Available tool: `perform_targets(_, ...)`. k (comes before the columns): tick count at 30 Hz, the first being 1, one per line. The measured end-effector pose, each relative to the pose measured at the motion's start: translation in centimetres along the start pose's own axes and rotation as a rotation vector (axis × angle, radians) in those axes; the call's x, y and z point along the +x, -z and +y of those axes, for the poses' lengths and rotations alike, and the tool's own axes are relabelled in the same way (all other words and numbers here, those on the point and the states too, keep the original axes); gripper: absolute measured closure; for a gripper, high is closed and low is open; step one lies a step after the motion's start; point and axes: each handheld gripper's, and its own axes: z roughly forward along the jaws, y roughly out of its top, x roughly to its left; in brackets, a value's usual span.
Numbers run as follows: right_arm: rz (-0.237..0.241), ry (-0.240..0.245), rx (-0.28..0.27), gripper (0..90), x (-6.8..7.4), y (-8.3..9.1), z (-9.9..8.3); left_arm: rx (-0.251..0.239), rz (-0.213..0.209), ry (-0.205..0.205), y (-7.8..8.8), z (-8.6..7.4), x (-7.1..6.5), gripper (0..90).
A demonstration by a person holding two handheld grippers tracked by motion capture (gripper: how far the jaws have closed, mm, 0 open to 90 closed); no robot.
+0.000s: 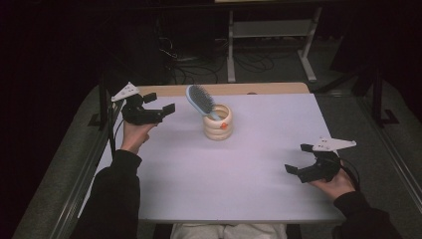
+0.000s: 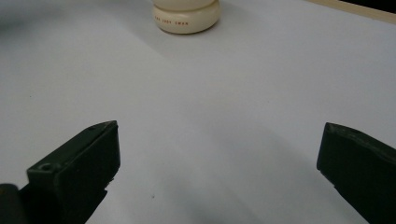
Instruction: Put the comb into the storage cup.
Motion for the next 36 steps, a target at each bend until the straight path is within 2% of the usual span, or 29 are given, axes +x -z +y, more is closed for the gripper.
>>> perform_targets(11,0.002,0.0,-0.004,0.0,0.0,0.1,0.0,0.008,0.016,0.024,1.5,-2.2,0.9,0.0)
perform_targets(15,0.002,0.001,0.001,0.0,0.1,0.0,0.0,0.005,0.0,0.039,2.2,-2.8,1.3,0.0)
perform_targets(26,0.002,0.002,0.005,0.0,0.1,0.0,-0.1,-0.01,0.011,0.034,4.5,-4.1,1.1,0.0)
perform_targets(31,0.002,0.005,0.009,0.0,0.2,-0.1,-0.1,-0.001,0.015,0.033,5.1,-4.8,1.1,0.0)
perform_targets(36,0.0,0.005,0.013,0.0,0.2,-0.1,-0.1,-0.006,0.043,0.032,5.8,-6.1,1.2,0.0)
